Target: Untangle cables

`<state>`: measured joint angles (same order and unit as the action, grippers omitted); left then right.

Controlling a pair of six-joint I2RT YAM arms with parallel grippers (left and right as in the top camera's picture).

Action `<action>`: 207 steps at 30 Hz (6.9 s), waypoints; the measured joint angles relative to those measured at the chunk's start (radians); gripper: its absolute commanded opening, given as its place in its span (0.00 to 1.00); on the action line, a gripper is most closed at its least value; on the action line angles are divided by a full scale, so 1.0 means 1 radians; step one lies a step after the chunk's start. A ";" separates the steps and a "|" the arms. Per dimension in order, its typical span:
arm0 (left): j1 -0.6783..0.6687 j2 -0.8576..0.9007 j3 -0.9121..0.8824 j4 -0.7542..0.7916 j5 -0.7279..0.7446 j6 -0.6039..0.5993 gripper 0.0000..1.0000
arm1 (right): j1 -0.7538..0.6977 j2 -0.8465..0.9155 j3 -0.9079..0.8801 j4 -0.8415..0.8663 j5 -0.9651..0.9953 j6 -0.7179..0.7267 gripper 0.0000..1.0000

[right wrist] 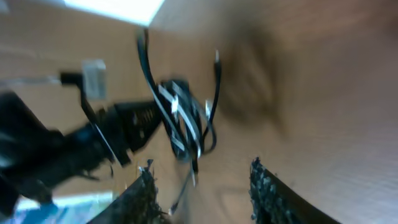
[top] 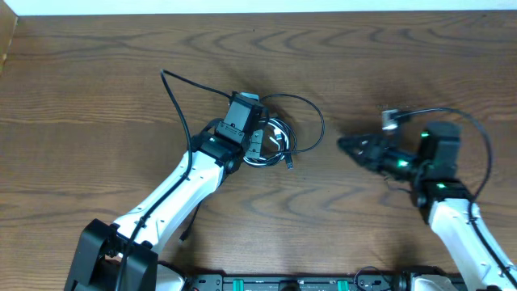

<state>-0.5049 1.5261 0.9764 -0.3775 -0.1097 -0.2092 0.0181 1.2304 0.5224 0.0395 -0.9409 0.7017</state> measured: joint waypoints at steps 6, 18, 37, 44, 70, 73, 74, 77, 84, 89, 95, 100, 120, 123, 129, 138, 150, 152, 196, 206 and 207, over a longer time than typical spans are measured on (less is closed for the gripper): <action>0.000 0.000 0.000 0.001 0.039 -0.004 0.08 | 0.197 0.000 0.000 0.002 0.161 0.019 0.53; 0.000 0.000 0.000 0.009 0.113 -0.005 0.08 | 0.422 0.000 0.000 0.066 0.443 0.108 0.40; -0.023 0.000 0.000 0.020 0.122 -0.005 0.08 | 0.460 0.014 0.000 0.097 0.506 0.138 0.07; -0.019 0.000 0.000 0.046 0.153 -0.004 0.08 | 0.461 0.085 0.000 0.145 0.465 0.143 0.01; -0.030 -0.001 -0.001 0.019 -0.245 0.075 0.08 | -0.174 0.042 -0.005 0.566 -0.105 0.101 0.01; -0.028 -0.001 -0.001 0.018 -0.286 0.074 0.08 | -0.194 0.042 -0.005 0.555 -0.111 0.098 0.01; -0.028 -0.001 -0.001 0.019 -0.294 0.074 0.08 | -0.194 0.042 -0.005 0.547 -0.112 0.094 0.02; -0.027 -0.001 -0.001 0.018 -0.344 0.072 0.08 | -0.194 0.042 -0.005 0.481 -0.097 0.068 0.02; -0.027 -0.001 -0.001 0.018 -0.406 0.026 0.08 | -0.148 0.042 -0.002 0.299 -0.046 0.015 0.21; -0.027 -0.001 -0.001 0.019 -0.404 -0.031 0.08 | -0.007 0.042 -0.002 0.187 0.008 -0.008 0.40; -0.027 -0.001 -0.001 0.020 -0.341 -0.058 0.08 | 0.224 0.042 -0.001 0.118 0.186 0.010 0.50; -0.027 -0.001 -0.001 0.020 -0.289 -0.073 0.08 | 0.381 0.042 -0.001 0.122 0.397 0.085 0.47; -0.027 -0.001 -0.001 0.019 -0.143 -0.087 0.08 | 0.523 0.235 -0.001 0.458 0.610 0.233 0.01; -0.027 -0.001 -0.001 0.020 -0.138 -0.087 0.08 | 0.523 0.235 0.000 0.489 0.551 0.233 0.01; -0.027 -0.001 -0.001 0.018 -0.134 -0.074 0.08 | 0.472 0.235 -0.001 0.600 0.382 0.216 0.01; -0.027 -0.001 -0.001 0.019 -0.132 -0.001 0.08 | 0.190 0.235 0.000 0.907 0.003 0.216 0.01; -0.031 -0.001 -0.001 0.042 -0.454 0.115 0.08 | -0.251 0.235 0.000 0.866 -0.211 0.174 0.02; -0.029 -0.001 -0.001 0.064 -0.518 0.143 0.08 | -0.278 0.235 0.000 0.841 -0.209 0.164 0.01; -0.270 -0.001 -0.003 0.302 -0.780 0.130 0.08 | 0.451 0.235 0.000 0.378 0.549 0.476 0.57; -0.291 -0.001 -0.003 0.252 -0.780 0.081 0.08 | 0.451 0.235 0.000 0.381 0.643 0.568 0.17; -0.291 -0.001 -0.003 0.252 -0.780 0.078 0.08 | 0.451 0.235 0.000 0.380 0.647 0.571 0.08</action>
<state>-0.7959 1.5253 0.9730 -0.1253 -0.8898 -0.1310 0.4694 1.4654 0.5228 0.4194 -0.2939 1.2728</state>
